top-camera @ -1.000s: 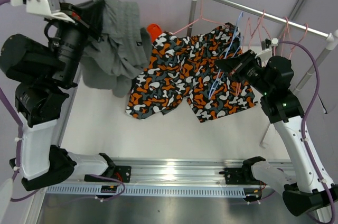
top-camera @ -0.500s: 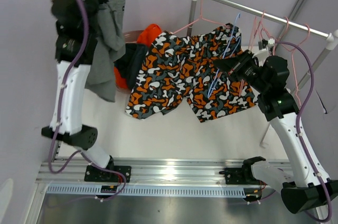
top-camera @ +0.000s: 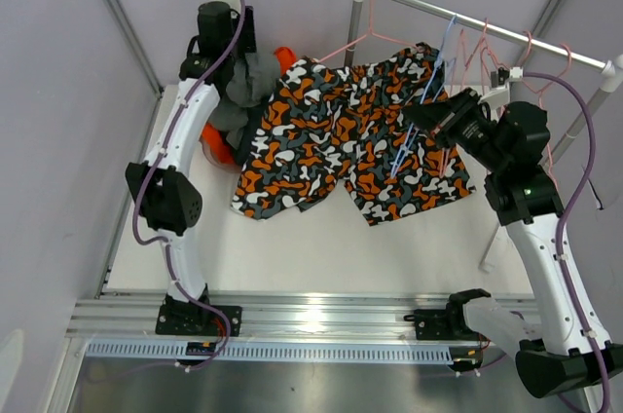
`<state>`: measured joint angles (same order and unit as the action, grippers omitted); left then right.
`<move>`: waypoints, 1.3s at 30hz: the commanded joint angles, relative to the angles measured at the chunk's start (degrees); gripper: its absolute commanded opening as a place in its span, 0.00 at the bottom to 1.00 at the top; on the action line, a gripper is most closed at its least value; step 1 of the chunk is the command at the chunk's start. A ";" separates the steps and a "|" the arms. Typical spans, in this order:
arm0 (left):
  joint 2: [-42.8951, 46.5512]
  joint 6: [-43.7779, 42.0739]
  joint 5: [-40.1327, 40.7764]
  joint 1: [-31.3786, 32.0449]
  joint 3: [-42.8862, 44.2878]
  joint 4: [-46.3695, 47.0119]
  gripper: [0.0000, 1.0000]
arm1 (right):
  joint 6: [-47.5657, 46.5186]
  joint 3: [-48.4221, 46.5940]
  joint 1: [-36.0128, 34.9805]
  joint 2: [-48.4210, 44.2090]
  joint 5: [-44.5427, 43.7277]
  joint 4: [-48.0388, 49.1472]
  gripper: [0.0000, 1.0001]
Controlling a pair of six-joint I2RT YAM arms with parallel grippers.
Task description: Remove the shorts from the hanger
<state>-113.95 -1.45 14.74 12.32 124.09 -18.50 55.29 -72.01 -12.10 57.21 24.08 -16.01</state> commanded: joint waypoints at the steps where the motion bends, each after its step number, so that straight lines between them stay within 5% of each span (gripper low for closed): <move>1: 4.60 8.01 -1.20 -0.80 -3.67 0.67 0.82 | -1.50 -4.01 0.76 -0.44 1.24 2.21 0.00; 3: 9.24 11.11 -2.70 -0.80 -8.94 -0.74 0.99 | -1.50 -5.42 1.02 0.79 1.59 2.82 0.00; 6: 18.28 16.99 1.41 -0.01 -24.53 -1.71 0.99 | -1.58 -8.58 1.29 4.13 1.42 4.31 0.00; 13: 44.20 17.63 -4.36 1.66 -50.49 3.73 0.99 | -0.45 -11.49 2.60 11.60 -1.65 7.84 0.00; 23: 62.62 14.90 -7.71 2.45 -60.20 -3.12 0.99 | 3.07 -2.53 2.87 7.40 -6.23 7.93 0.00; 26: 64.20 14.46 -7.97 2.36 -60.90 -3.82 0.99 | 3.25 -1.12 2.96 4.93 -6.23 6.78 0.25; 27: 64.55 14.37 -8.24 2.36 -61.42 -3.82 0.99 | 3.16 -1.12 2.96 4.32 -6.15 6.43 0.58; 29: 65.87 13.94 -9.29 2.36 -62.73 -3.12 0.99 | 2.90 -1.64 2.96 3.09 -5.88 5.38 0.84; 32: 67.71 13.06 -10.26 2.36 -66.42 -2.68 0.99 | 2.72 -4.71 2.96 2.29 -5.01 3.53 0.97; 39: 72.19 12.70 -9.03 2.36 -73.28 -2.86 0.99 | 2.19 -14.56 -1.08 1.76 -8.77 0.28 0.99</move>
<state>-44.12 12.53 6.02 14.37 52.73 -21.98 58.19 -81.45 -11.03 60.51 17.54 -16.03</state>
